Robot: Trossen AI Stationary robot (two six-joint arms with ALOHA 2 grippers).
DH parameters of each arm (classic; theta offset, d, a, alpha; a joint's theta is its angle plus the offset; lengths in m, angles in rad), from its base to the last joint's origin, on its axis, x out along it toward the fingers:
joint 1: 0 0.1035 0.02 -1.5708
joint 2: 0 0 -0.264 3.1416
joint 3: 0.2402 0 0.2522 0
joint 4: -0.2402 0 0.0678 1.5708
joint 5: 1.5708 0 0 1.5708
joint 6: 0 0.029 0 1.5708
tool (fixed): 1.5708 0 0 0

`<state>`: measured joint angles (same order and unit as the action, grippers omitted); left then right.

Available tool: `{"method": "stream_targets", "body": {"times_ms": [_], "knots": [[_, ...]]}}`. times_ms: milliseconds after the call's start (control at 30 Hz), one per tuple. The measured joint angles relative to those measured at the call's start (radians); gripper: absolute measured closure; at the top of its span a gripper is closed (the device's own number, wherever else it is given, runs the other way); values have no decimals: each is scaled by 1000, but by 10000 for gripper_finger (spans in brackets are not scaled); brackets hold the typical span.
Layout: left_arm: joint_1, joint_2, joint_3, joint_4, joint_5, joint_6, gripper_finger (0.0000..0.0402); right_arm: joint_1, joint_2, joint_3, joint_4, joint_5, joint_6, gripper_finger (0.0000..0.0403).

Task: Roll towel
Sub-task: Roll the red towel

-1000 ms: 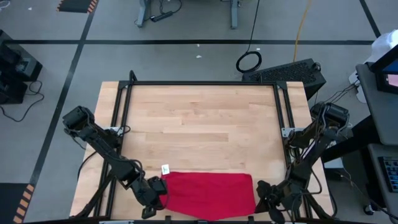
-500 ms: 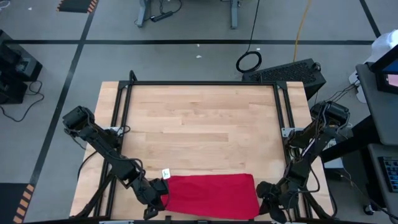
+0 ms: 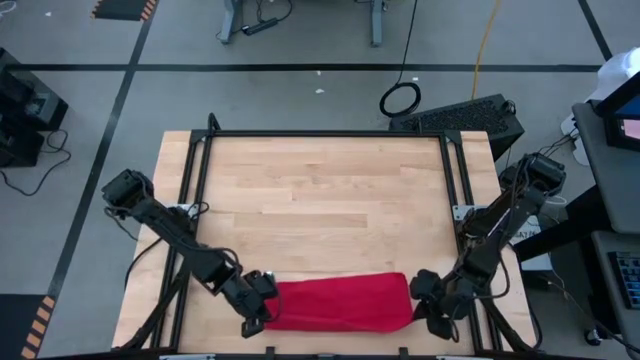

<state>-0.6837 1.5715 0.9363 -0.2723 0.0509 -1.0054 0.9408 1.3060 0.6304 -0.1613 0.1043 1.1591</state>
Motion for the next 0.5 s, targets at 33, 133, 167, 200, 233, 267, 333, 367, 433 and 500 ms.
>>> {"method": "stream_targets", "body": {"times_ms": [33, 133, 167, 200, 233, 267, 333, 367, 433, 500], "knots": [[5, 0, 0, -5, -1, 0, 401, -6, 0, 0, -1, 0, 0, 403], [10, 0, 0, -11, -3, 0, 401, -23, -4, 0, 14, -1, 5, 403], [10, 0, 0, -16, -1, -5, 401, -26, -10, 0, 28, -2, 5, 403], [9, 0, 0, -18, 11, -11, 401, -29, -20, 0, 37, -5, 7, 403], [9, -1, 0, -11, 34, -28, 401, -32, -34, 0, 42, -8, 7, 403], [8, -7, 0, 1, 59, -38, 401, -32, -49, 0, 50, -17, 7, 403], [1, -27, 0, 39, 89, -66, 401, -33, -83, 0, 56, -31, 8, 403], [-3, -38, 5, 51, 95, -78, 401, -34, -101, 0, 55, -32, 11, 403], [-17, -57, 17, 51, 100, -88, 401, -33, -134, 0, 54, -32, 25, 403], [-25, -75, 25, 43, 97, -89, 401, -34, -160, 0, 51, -31, 26, 403]]}}
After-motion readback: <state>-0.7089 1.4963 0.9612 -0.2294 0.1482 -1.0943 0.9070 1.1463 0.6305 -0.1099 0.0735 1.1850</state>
